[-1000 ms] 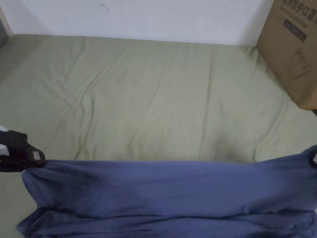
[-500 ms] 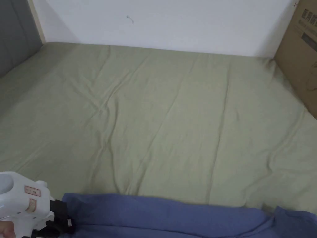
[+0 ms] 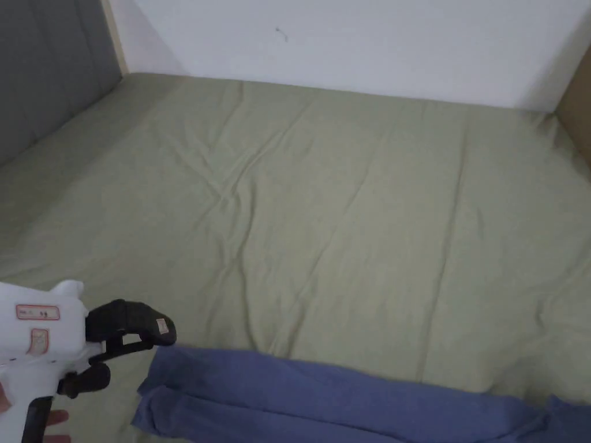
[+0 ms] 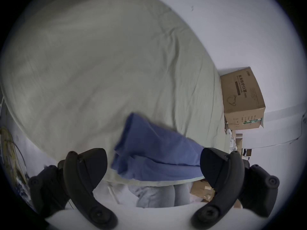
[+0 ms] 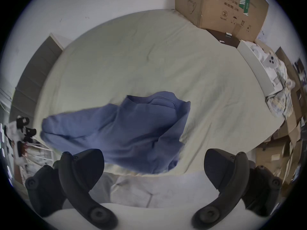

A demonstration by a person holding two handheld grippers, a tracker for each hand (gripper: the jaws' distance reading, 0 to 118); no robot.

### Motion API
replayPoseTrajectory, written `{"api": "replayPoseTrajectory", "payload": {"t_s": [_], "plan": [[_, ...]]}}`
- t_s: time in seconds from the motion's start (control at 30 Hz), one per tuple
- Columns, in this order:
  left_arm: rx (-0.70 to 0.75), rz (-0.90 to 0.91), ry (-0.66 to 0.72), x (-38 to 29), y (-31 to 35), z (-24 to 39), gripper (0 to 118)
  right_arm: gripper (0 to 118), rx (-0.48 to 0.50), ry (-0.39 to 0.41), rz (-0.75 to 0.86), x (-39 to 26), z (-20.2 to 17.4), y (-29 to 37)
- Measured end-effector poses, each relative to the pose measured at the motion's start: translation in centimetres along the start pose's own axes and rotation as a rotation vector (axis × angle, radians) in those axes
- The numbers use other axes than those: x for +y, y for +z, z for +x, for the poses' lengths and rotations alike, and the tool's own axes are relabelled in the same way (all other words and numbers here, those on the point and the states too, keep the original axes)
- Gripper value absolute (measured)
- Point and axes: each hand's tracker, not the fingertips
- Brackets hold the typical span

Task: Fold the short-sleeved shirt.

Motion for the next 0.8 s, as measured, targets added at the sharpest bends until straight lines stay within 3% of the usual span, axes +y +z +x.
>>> {"api": "replayPoseTrajectory", "payload": {"t_s": [0.07,0.13,0.17,0.2,0.23,0.27,0.3,0.33,0.37,0.4,0.47,0.57,0.6,0.63,0.67,0.7,0.73,0.8], "plan": [[0.025,0.036,-0.035,0.5,0.9,-1.3,117,118,0.047,-0.051,-0.040,-0.1,0.6,0.6],[0.041,0.027,-0.022,0.7,1.1,-2.5,113,118,0.028,-0.042,-0.057,-0.3,0.5,0.8],[0.028,-0.001,0.029,0.7,1.2,-3.4,93,118,-0.003,-0.036,-0.065,-0.5,-0.5,1.4],[-0.038,-0.010,0.094,0.7,1.0,-4.5,26,117,-0.039,-0.038,-0.065,-0.6,-0.7,1.6],[-0.090,-0.027,0.181,0.6,0.2,-5.8,0,114,-0.049,-0.051,-0.059,-0.8,-0.7,1.7],[-0.067,-0.063,0.224,1.0,0.0,-6.5,0,105,-0.039,-0.070,-0.042,-1.0,-0.7,2.0],[-0.109,-0.068,0.211,1.4,-0.6,-6.8,0,66,-0.007,-0.100,-0.019,-1.0,-0.2,1.8],[-0.103,-0.061,0.195,1.6,-1.1,-7.2,0,13,0.012,-0.134,0.001,-1.1,-0.1,1.9],[-0.081,-0.074,0.209,1.8,-1.6,-7.5,0,0,-0.009,-0.160,0.010,-1.1,-0.2,1.8],[-0.094,-0.096,0.217,0.2,-1.6,-8.1,0,0,-0.055,-0.173,0.043,-1.3,-0.4,1.8],[-0.188,-0.142,0.250,-0.4,-2.5,-9.2,0,0,-0.045,-0.134,0.027,-1.2,-0.3,1.6],[-0.227,-0.154,0.269,-1.0,-3.4,-9.3,0,0,-0.070,-0.137,0.025,-0.9,-1.4,2.1],[-0.242,-0.161,0.255,-1.2,-3.7,-9.4,1,0,-0.067,-0.140,0.024,-0.9,-1.7,2.1],[-0.265,-0.167,0.240,-1.6,-3.9,-9.5,15,0,-0.068,-0.141,0.026,-0.9,-1.9,2.0],[-0.274,-0.173,0.225,0.4,-4.5,-10.8,52,0,-0.076,-0.141,0.030,-1.0,-2.1,1.9],[-0.267,-0.179,0.218,0.8,-4.6,-11.0,109,0,-0.059,-0.153,0.025,-0.6,-0.9,1.8],[-0.269,-0.193,0.218,1.0,-5.0,-10.9,118,0,-0.065,-0.153,0.025,-0.5,-0.4,1.6],[-0.422,-0.204,0.235,1.4,-6.2,-10.5,118,0,-0.061,-0.158,0.017,-0.3,-0.2,1.1]]}}
